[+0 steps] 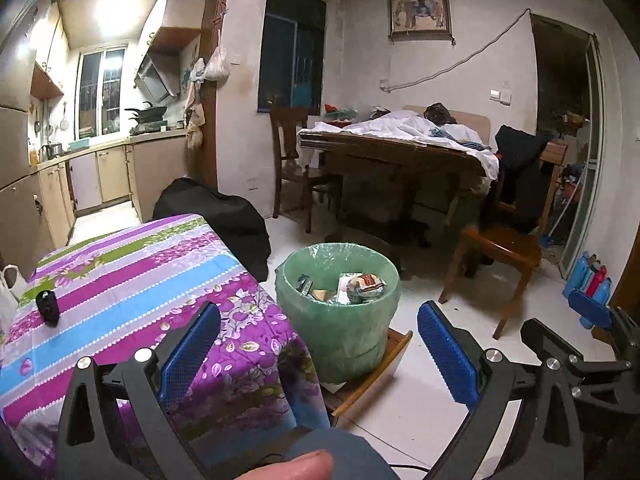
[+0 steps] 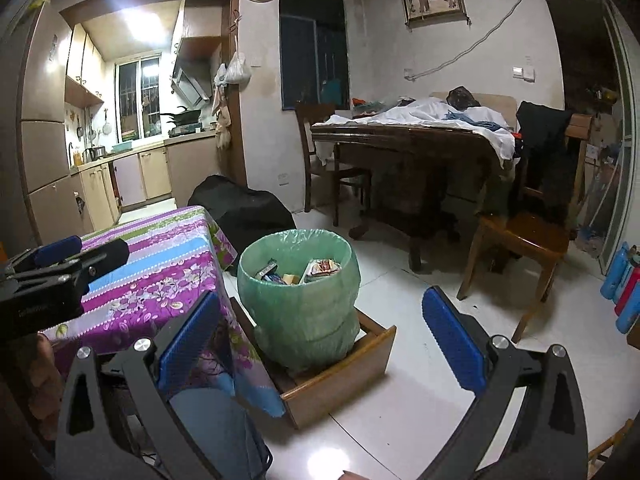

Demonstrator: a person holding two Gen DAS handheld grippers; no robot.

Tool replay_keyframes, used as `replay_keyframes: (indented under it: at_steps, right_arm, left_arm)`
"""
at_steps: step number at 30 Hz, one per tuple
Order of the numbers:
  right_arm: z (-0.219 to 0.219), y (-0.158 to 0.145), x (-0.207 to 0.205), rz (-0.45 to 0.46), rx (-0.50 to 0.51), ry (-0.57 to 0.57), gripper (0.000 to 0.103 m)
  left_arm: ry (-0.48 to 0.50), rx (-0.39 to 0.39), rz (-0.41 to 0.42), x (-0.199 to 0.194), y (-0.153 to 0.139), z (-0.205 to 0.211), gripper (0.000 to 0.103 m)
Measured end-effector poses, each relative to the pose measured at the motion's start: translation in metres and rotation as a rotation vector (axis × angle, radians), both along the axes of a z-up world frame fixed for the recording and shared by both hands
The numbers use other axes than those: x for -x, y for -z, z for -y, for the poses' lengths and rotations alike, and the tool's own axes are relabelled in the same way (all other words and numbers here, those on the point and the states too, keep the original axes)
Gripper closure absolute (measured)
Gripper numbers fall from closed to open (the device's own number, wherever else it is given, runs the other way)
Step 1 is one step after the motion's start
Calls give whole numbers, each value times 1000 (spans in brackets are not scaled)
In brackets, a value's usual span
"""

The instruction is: Collect trash

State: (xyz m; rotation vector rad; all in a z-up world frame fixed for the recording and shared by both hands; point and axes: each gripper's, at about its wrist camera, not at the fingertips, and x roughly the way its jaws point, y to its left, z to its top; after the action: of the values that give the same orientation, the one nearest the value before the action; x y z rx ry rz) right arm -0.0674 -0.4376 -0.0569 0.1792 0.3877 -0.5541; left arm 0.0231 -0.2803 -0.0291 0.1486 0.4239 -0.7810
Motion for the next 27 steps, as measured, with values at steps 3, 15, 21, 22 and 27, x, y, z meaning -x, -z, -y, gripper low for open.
replay_keyframes:
  at_steps: [3,15,21,22,27]
  right_arm:
    - [-3,2,4,4,-3,4,5]
    - [-5,4,7,10,-1,11,5]
    - [-7,4,10,31,1,12,5]
    - [-7,4,11,34,1,13,5]
    - [-9,3,14,55,14,22,5]
  left_arm:
    - [0,-6,20,12,0,-6,5]
    - [0,-15,41,11,-1,-2,5]
    - [-7,-19,49,10,-1,-2,5]
    - [-8,-22,49,10,0,-1,5]
    - [-4,-22,51,8,-1,0,5]
